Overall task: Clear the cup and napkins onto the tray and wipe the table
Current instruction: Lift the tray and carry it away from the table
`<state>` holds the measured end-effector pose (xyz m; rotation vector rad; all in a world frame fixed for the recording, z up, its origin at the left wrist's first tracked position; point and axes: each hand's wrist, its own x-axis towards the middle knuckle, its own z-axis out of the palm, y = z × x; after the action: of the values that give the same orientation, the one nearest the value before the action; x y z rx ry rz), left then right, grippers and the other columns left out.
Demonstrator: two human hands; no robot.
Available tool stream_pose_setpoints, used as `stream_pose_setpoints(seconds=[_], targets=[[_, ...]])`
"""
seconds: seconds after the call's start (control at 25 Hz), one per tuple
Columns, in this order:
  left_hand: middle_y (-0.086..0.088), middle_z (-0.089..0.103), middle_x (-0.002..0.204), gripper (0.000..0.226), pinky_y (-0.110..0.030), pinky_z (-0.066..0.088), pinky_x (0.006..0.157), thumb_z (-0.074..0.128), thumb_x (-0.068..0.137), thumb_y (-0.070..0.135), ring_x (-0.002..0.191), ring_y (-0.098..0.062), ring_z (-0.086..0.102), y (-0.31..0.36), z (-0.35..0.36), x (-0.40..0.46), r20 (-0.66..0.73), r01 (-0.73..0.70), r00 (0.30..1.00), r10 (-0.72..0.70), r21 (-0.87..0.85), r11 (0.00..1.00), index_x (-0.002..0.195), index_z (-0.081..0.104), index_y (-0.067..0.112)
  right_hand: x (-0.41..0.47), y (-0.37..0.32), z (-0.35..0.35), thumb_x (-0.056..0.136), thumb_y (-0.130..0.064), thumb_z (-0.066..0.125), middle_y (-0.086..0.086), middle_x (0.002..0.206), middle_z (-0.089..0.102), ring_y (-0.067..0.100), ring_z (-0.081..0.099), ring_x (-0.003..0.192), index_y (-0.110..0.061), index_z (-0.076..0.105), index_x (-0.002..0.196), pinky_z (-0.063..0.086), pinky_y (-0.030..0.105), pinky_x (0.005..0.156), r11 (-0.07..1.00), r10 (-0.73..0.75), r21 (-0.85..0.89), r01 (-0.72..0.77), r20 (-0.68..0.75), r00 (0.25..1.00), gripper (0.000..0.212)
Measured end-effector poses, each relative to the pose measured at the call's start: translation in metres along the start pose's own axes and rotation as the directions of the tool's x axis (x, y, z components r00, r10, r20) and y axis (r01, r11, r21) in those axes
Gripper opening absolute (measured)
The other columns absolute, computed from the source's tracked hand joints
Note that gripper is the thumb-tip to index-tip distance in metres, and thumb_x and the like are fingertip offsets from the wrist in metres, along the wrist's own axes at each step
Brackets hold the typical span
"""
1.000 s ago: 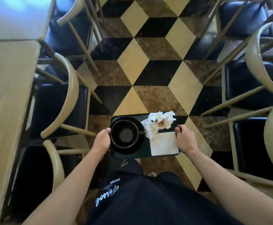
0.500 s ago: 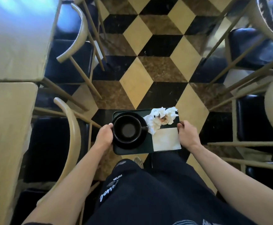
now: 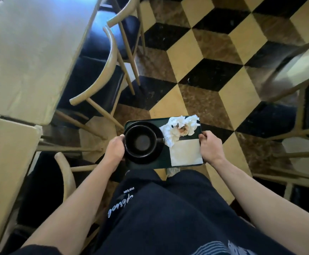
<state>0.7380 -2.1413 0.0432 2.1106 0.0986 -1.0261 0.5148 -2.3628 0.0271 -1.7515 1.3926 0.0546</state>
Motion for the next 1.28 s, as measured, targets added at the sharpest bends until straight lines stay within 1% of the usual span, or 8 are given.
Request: stream_pose_setpoints(seconds=[0.24, 0.36, 0.48, 0.68, 0.84, 1.0, 1.16, 1.28], targets=[[-0.013, 0.074, 0.1, 0.045, -0.055, 0.051, 0.095, 0.035, 0.099, 0.043, 0.094, -0.03, 0.066, 0.098, 0.016, 0.082, 0.022, 0.017, 1.0, -0.016, -0.033, 0.999, 0.098, 0.072, 0.017, 0.117, -0.076, -0.036, 0.106, -0.025, 0.044, 0.003, 0.101, 0.062, 0.018, 0.056, 0.086, -0.009, 0.06, 0.108, 0.042, 0.032, 0.075, 0.998, -0.043, -0.049, 0.043, 0.009, 0.999, 0.023], [-0.008, 0.073, 0.092, 0.043, -0.048, 0.049, 0.093, 0.038, 0.1, 0.042, 0.09, -0.026, 0.063, 0.142, 0.022, 0.133, 0.017, 0.015, 1.0, -0.014, -0.073, 0.997, 0.087, 0.071, 0.017, 0.175, -0.113, -0.044, 0.106, -0.025, 0.044, 0.002, 0.099, 0.061, 0.015, 0.055, 0.082, -0.008, 0.059, 0.108, 0.04, 0.031, 0.072, 0.995, -0.046, -0.083, 0.047, 0.01, 0.999, 0.023], [-0.004, 0.07, 0.082, 0.041, -0.051, 0.051, 0.092, 0.04, 0.099, 0.04, 0.084, -0.023, 0.062, 0.192, 0.023, 0.187, 0.03, 0.021, 0.999, -0.017, -0.105, 0.994, 0.076, 0.068, 0.019, 0.236, -0.157, -0.049, 0.106, -0.027, 0.043, 0.003, 0.098, 0.063, 0.01, 0.054, 0.077, -0.01, 0.06, 0.107, 0.039, 0.032, 0.066, 0.993, -0.043, -0.109, 0.041, -0.014, 0.999, 0.024], [-0.004, 0.072, 0.089, 0.042, -0.051, 0.049, 0.096, 0.04, 0.101, 0.042, 0.088, -0.022, 0.064, 0.271, 0.01, 0.255, 0.025, 0.014, 1.0, -0.01, -0.138, 0.99, 0.087, 0.071, 0.017, 0.316, -0.236, -0.061, 0.106, -0.028, 0.041, 0.004, 0.1, 0.064, 0.015, 0.056, 0.083, -0.011, 0.06, 0.111, 0.041, 0.033, 0.071, 0.994, -0.049, -0.101, 0.049, -0.005, 0.999, 0.026], [-0.008, 0.068, 0.08, 0.038, -0.042, 0.043, 0.081, 0.042, 0.098, 0.042, 0.078, -0.02, 0.058, 0.324, 0.002, 0.297, -0.007, 0.006, 1.0, -0.008, -0.175, 0.985, 0.075, 0.065, 0.021, 0.372, -0.29, -0.065, 0.106, -0.025, 0.044, 0.003, 0.099, 0.063, 0.013, 0.055, 0.082, -0.009, 0.061, 0.11, 0.041, 0.032, 0.072, 0.991, -0.094, -0.097, 0.094, 0.008, 0.996, 0.024], [0.002, 0.058, 0.063, 0.038, -0.039, 0.044, 0.067, 0.043, 0.099, 0.04, 0.067, -0.023, 0.055, 0.368, 0.0, 0.34, -0.058, 0.059, 0.996, -0.074, -0.223, 0.973, 0.069, 0.059, 0.023, 0.435, -0.333, -0.067, 0.106, -0.024, 0.043, 0.006, 0.099, 0.063, 0.016, 0.055, 0.083, -0.007, 0.061, 0.108, 0.039, 0.031, 0.071, 0.98, -0.148, -0.129, 0.153, 0.048, 0.988, 0.024], [0.007, 0.053, 0.056, 0.041, -0.038, 0.038, 0.063, 0.044, 0.094, 0.038, 0.065, -0.022, 0.05, 0.412, 0.007, 0.38, -0.095, 0.089, 0.988, -0.124, -0.309, 0.947, 0.056, 0.057, 0.028, 0.517, -0.381, -0.071, 0.106, -0.025, 0.041, 0.006, 0.1, 0.064, 0.019, 0.056, 0.086, -0.009, 0.06, 0.113, 0.04, 0.032, 0.074, 0.955, -0.216, -0.178, 0.239, 0.139, 0.967, 0.026], [0.005, 0.053, 0.056, 0.039, -0.032, 0.041, 0.057, 0.045, 0.098, 0.032, 0.057, -0.018, 0.053, 0.453, 0.015, 0.407, -0.184, 0.124, 0.961, -0.206, -0.379, 0.917, 0.061, 0.056, 0.025, 0.578, -0.428, -0.078, 0.107, -0.025, 0.04, 0.003, 0.101, 0.061, 0.018, 0.054, 0.089, -0.009, 0.059, 0.118, 0.038, 0.031, 0.076, 0.917, -0.276, -0.231, 0.326, 0.226, 0.934, 0.027]])
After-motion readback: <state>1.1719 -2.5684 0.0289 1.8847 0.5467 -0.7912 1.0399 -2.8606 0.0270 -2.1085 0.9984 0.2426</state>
